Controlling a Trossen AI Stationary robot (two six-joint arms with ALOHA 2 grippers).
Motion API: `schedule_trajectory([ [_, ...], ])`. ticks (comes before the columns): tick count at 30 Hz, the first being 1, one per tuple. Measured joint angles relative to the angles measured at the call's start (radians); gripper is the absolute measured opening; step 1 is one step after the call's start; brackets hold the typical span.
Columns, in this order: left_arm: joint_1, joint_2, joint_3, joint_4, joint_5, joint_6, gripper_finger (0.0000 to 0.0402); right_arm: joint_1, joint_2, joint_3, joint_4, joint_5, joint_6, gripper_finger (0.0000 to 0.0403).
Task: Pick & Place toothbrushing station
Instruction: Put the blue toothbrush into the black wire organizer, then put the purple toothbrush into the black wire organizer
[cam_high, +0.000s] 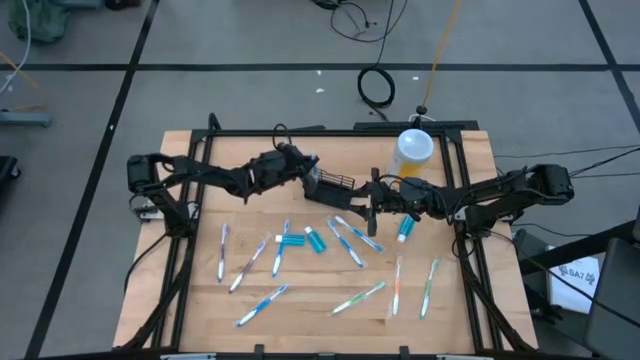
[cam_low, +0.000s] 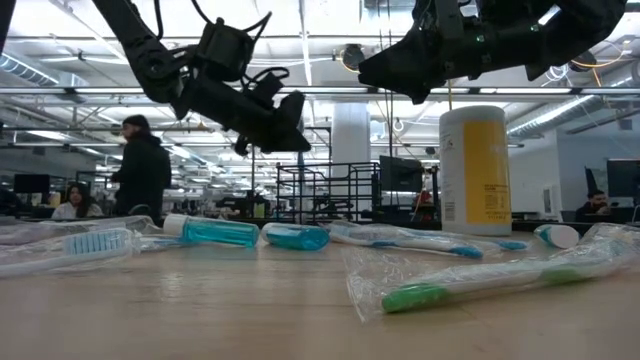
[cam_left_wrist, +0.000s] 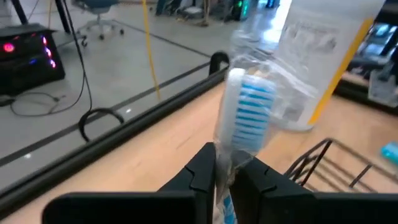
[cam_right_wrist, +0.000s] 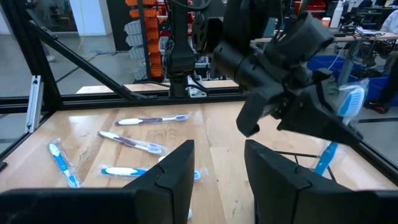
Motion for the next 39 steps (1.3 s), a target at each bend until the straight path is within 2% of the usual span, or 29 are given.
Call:
schedule_trajectory([
  [9,-0.006,-0.004,0.001,-0.023,0.035,0.001,0.0045,0.000,0.000,0.000,0.000,-0.003,0.005,0.0132],
  [27,-0.012,-0.050,0.002,-0.126,0.030,0.075,0.0050,0.000,0.000,0.000,-0.003,-0.003,0.011,0.0132],
  [30,-0.012,-0.050,0.002,-0.122,0.030,0.108,0.0072,0.000,0.000,0.000,-0.002,-0.003,0.011,0.0132],
  [39,-0.013,-0.061,0.002,-0.134,0.029,0.121,0.0185,0.000,0.000,0.000,-0.001,-0.003,0.011,0.0132],
])
